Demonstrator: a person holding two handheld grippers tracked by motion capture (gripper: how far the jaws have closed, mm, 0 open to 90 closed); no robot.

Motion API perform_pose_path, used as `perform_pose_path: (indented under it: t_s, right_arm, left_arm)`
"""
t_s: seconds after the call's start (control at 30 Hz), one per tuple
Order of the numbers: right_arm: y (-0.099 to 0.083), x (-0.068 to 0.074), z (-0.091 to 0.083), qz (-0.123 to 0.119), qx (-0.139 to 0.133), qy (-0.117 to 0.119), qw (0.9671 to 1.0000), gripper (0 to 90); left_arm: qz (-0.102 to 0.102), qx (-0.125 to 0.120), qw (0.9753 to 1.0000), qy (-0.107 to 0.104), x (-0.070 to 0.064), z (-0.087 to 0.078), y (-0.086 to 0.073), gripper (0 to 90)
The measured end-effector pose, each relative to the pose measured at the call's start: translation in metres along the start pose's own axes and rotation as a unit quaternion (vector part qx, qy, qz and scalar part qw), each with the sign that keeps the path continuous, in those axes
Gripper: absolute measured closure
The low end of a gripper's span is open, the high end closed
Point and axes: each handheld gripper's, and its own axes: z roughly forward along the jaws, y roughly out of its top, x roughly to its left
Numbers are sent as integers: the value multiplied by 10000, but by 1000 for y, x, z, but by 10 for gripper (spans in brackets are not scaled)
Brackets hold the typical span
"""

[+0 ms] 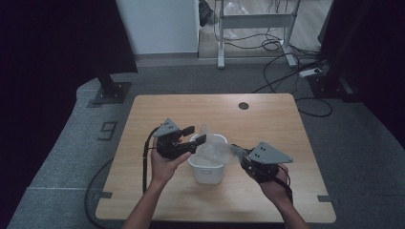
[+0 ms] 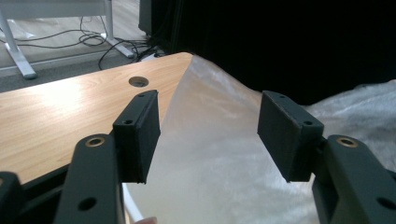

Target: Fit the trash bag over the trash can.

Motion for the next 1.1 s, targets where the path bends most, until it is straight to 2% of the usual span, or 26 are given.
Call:
perform_pose_path:
  t_s: [0.17, 0.23, 0.3, 0.37, 0.53, 0.6, 0.83, 0.9, 1.03, 1.1]
  right_arm:
    - [2, 4, 1, -93, 1, 34, 10000, 876]
    - [2, 5, 1, -172, 16, 56, 9998, 877]
    - [2, 6, 0, -236, 28, 75, 9997, 876]
    - [3, 7, 0, -269, 18, 99, 9996, 876]
    - [3, 5, -2, -255, 0, 75, 9996, 869]
    - [2, 3, -2, -242, 16, 32, 9997, 862]
    - [-3, -8, -3, -73, 74, -114, 9999, 848]
    - [-5, -10, -2, -46, 85, -157, 9998, 815]
    - [-8, -18, -1, 102, 95, -493, 9987, 563]
    - [-8, -20, -6, 215, 39, -608, 9979, 499]
  left_arm:
    - [13, 180, 9998, 59, 0, 10, 3, 407]
    - [84, 250, 9996, 47, 1, 13, 2, 502]
    - [188, 289, 9994, -77, 1, 13, 1, 633]
    - [290, 315, 9990, -133, -2, 14, 0, 711]
    - [481, 293, 9984, -98, -5, 15, -3, 860]
    - [487, 250, 9984, -132, -4, 14, -5, 900]
    - [476, 244, 9984, -159, -2, 14, -11, 900]
    - [487, 249, 9984, -122, -1, 14, -13, 900]
    - [420, 308, 9986, -73, 3, 13, -19, 900]
    - [415, 343, 9985, -18, 6, 11, -21, 900]
